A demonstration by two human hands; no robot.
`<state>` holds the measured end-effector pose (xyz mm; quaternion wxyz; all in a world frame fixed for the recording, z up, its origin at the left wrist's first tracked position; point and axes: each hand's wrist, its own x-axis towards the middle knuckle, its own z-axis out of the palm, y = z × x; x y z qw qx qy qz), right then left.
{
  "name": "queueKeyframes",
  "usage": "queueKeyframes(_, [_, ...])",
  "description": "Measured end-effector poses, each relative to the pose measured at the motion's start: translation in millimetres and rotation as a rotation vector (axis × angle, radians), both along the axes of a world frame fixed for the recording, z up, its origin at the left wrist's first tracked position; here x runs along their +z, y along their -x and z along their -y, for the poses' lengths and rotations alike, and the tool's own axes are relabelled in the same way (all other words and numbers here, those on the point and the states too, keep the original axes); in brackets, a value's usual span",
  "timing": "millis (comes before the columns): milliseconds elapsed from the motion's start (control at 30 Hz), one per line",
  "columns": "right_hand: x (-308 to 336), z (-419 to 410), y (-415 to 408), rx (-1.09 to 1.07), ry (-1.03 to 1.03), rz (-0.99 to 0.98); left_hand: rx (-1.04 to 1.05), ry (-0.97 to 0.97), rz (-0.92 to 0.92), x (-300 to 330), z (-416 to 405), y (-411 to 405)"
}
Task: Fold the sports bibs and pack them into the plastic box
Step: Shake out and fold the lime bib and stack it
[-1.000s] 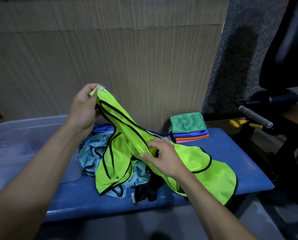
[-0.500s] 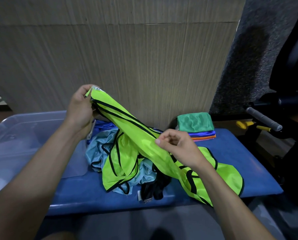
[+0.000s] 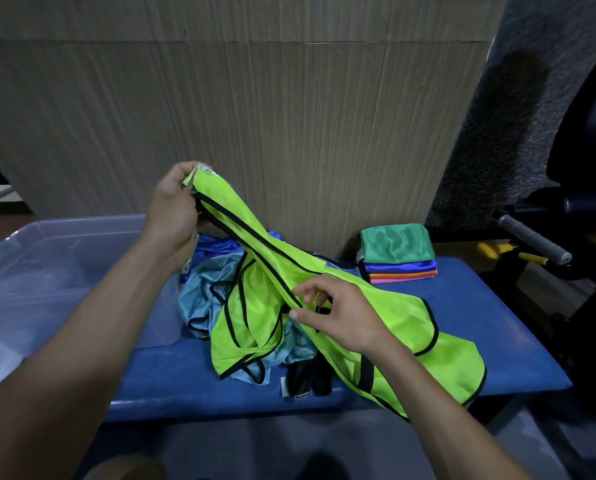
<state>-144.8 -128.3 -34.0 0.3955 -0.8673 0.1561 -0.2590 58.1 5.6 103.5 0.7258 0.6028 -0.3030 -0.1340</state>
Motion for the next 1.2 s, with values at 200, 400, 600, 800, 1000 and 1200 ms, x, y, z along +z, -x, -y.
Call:
queueKeyframes(200, [-8, -7, -9, -0.136, 0.167, 0.016, -0.011, 0.001, 0.000, 0, -1, 1])
queueKeyframes(400, [-6, -7, -6, -0.286, 0.270, 0.106, -0.002, 0.030, -0.006, 2, -2, 0])
queueKeyframes(600, [-5, 6, -1, -0.387, 0.102, 0.127, 0.001, 0.068, -0.013, 4, -4, -1])
queueKeyframes(800, [2, 7, 4, -0.353, -0.055, 0.148, 0.050, 0.106, -0.015, 6, -8, -5])
queueKeyframes(1000, [25, 12, 17, -0.372, -0.044, 0.285, 0.160, -0.058, 0.041, -5, -18, -35])
queueKeyframes(1200, [78, 24, 27, -0.284, 0.003, 0.286, 0.199, -0.338, 0.811, -3, -12, -3])
